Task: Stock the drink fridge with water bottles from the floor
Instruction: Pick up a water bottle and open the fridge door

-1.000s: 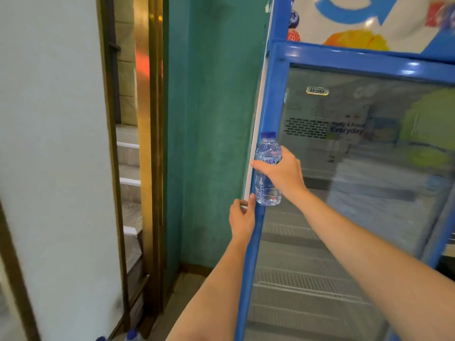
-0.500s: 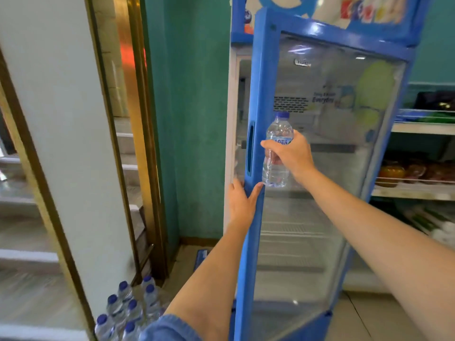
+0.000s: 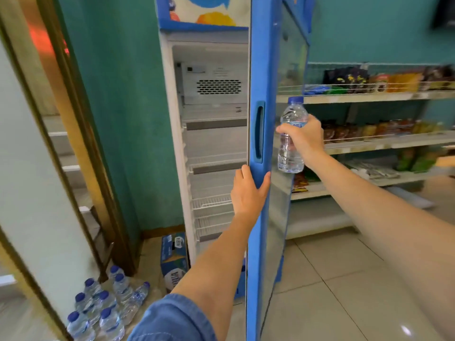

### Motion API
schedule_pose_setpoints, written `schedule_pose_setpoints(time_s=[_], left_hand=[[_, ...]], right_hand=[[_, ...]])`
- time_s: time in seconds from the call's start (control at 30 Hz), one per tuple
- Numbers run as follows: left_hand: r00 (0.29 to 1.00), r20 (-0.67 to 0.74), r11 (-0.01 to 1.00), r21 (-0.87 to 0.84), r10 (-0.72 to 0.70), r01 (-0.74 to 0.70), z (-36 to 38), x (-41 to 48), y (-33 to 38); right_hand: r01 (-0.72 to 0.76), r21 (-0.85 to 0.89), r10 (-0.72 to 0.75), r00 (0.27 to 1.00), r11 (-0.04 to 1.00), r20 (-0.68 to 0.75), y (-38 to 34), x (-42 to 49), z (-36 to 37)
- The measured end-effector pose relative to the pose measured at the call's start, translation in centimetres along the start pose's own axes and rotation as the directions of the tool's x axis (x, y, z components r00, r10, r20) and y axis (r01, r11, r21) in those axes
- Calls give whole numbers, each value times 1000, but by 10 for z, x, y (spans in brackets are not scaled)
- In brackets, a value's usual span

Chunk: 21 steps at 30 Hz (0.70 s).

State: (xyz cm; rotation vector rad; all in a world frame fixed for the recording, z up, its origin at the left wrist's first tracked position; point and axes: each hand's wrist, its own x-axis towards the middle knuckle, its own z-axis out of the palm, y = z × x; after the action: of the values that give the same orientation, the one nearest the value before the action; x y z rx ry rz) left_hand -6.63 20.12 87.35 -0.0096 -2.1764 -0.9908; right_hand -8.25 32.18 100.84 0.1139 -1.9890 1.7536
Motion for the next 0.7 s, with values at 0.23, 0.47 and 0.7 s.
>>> schedule_pose_setpoints(time_s=[0.23,0.47,0.7], left_hand=[[967,147,978,-64,206,-198,21,-27,36],[873,275,913,-191,402,-361,57,-40,71],[736,303,794,-279,606,-540,104,-42,118]], right_hand=[[-82,-3,80,976,997,-200,7,-19,-69],[-186,1,172,903,982,-393,39,-35,-137],[-236,-33,194,863,971,-466,55,-46,-186]])
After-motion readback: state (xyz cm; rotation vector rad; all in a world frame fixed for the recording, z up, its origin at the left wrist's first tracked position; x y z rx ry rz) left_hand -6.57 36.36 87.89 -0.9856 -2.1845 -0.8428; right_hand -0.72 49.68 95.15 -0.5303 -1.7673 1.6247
